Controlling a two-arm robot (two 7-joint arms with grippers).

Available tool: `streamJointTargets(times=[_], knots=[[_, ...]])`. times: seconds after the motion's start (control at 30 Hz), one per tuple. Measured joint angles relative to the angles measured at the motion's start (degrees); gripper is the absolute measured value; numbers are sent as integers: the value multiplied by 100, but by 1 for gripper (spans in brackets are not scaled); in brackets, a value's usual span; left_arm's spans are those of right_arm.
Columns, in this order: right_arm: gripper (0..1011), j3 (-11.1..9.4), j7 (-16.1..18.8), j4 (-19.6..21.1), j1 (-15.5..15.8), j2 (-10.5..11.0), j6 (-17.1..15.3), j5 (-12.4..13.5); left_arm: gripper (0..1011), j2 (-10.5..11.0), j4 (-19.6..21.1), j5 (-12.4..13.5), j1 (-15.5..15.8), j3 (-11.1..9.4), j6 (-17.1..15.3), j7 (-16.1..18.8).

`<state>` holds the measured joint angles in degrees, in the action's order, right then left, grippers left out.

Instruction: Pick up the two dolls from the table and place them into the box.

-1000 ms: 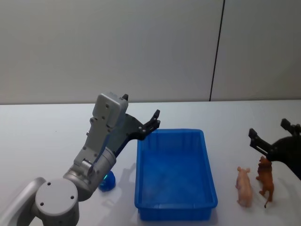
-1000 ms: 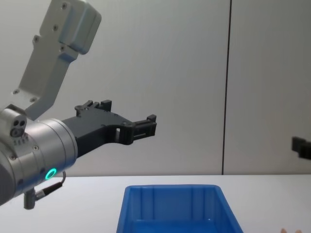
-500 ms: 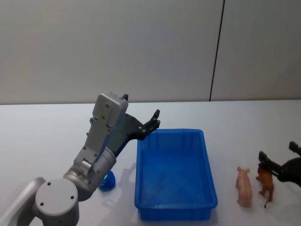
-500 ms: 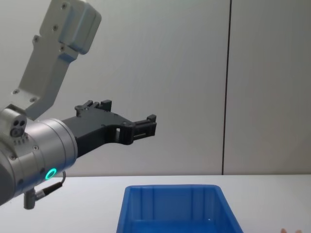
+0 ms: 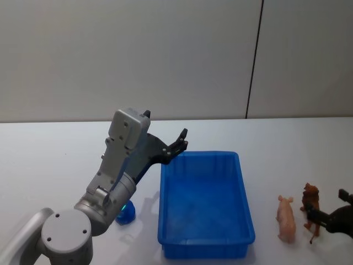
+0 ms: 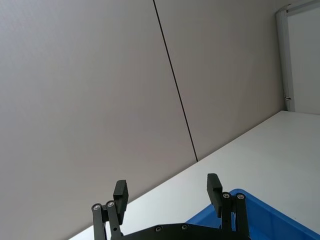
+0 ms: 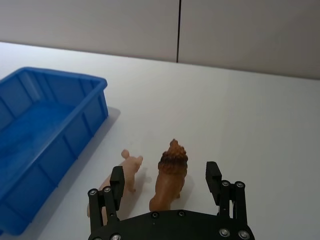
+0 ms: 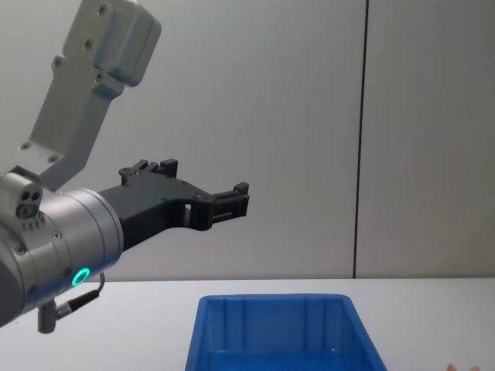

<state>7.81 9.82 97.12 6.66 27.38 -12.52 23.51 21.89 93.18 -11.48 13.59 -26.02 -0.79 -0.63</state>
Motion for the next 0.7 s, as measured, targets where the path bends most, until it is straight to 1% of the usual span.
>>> streamJointTargets(times=[0.23,0.43,0.7], knots=[[1001,51,23,-106,-37,-50,-176,-76,1001,0,0,0,0,0,0,0],[1001,125,55,-244,-112,-128,-352,-196,1001,0,0,0,0,0,0,0],[1001,196,65,-397,-210,-216,-506,-347,1001,0,0,0,0,0,0,0]])
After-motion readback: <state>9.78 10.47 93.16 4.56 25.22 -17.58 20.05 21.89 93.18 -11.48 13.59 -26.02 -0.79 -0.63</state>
